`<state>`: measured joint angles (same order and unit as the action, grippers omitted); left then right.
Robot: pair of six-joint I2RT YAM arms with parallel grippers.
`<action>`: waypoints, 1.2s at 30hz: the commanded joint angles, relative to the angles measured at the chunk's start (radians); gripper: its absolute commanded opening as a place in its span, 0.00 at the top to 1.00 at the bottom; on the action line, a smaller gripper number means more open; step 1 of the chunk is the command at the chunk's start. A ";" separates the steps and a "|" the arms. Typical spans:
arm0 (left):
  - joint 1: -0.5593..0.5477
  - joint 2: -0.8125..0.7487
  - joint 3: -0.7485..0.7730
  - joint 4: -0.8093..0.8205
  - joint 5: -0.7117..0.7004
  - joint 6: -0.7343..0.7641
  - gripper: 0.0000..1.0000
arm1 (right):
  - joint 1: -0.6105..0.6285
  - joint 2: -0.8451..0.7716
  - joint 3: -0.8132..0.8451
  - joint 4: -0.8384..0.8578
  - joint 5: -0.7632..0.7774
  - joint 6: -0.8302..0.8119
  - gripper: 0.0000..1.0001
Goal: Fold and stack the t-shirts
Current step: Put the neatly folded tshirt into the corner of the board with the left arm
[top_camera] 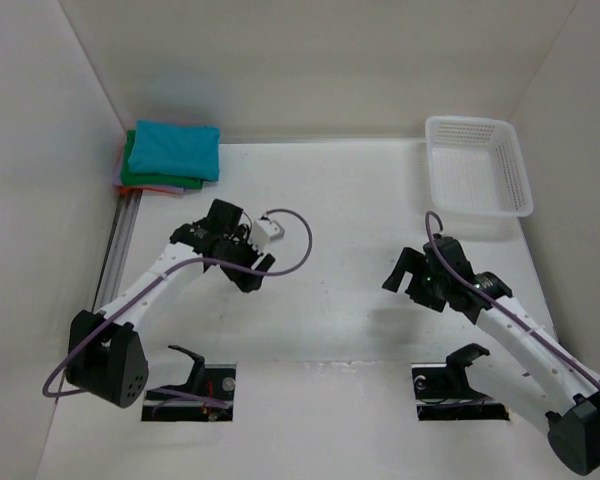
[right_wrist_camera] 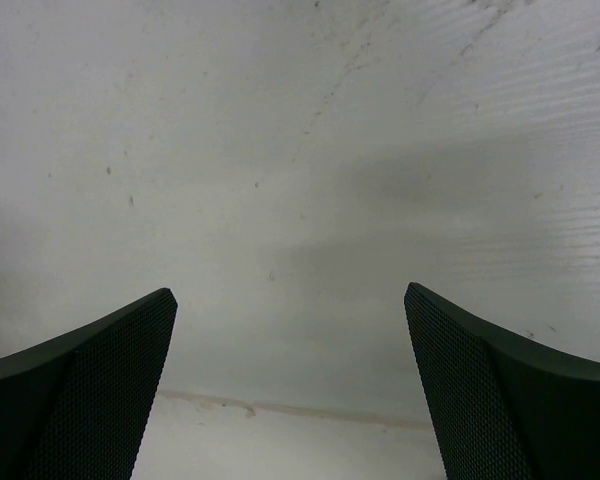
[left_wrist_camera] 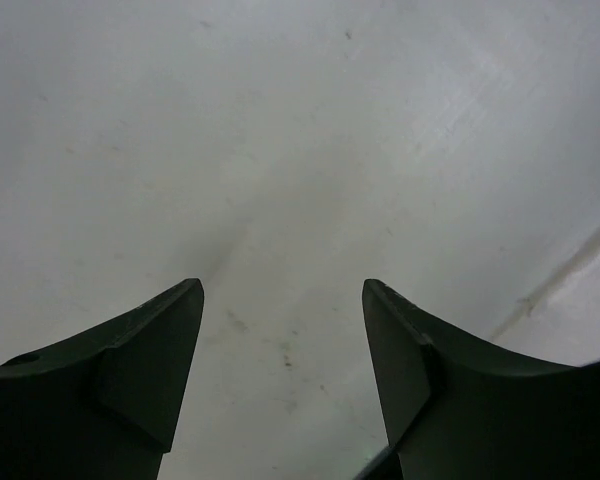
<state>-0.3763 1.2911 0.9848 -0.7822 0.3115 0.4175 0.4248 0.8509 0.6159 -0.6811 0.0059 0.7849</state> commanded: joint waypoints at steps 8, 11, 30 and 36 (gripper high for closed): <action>0.059 -0.127 -0.176 0.087 0.090 -0.068 0.35 | 0.093 -0.019 0.022 -0.046 0.051 0.063 0.00; 0.089 -0.147 -0.172 0.101 0.101 -0.118 0.34 | 0.093 -0.047 0.002 -0.048 0.048 0.077 0.00; 0.144 -0.194 -0.186 0.118 0.150 -0.260 0.33 | 0.093 -0.089 -0.047 -0.071 0.039 0.108 0.00; 0.147 -0.182 -0.175 0.123 0.146 -0.230 0.38 | 0.093 -0.090 -0.050 -0.071 0.039 0.114 0.00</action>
<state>-0.2359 1.1225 0.8017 -0.6872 0.4309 0.2008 0.5114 0.7662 0.5728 -0.7525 0.0307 0.8879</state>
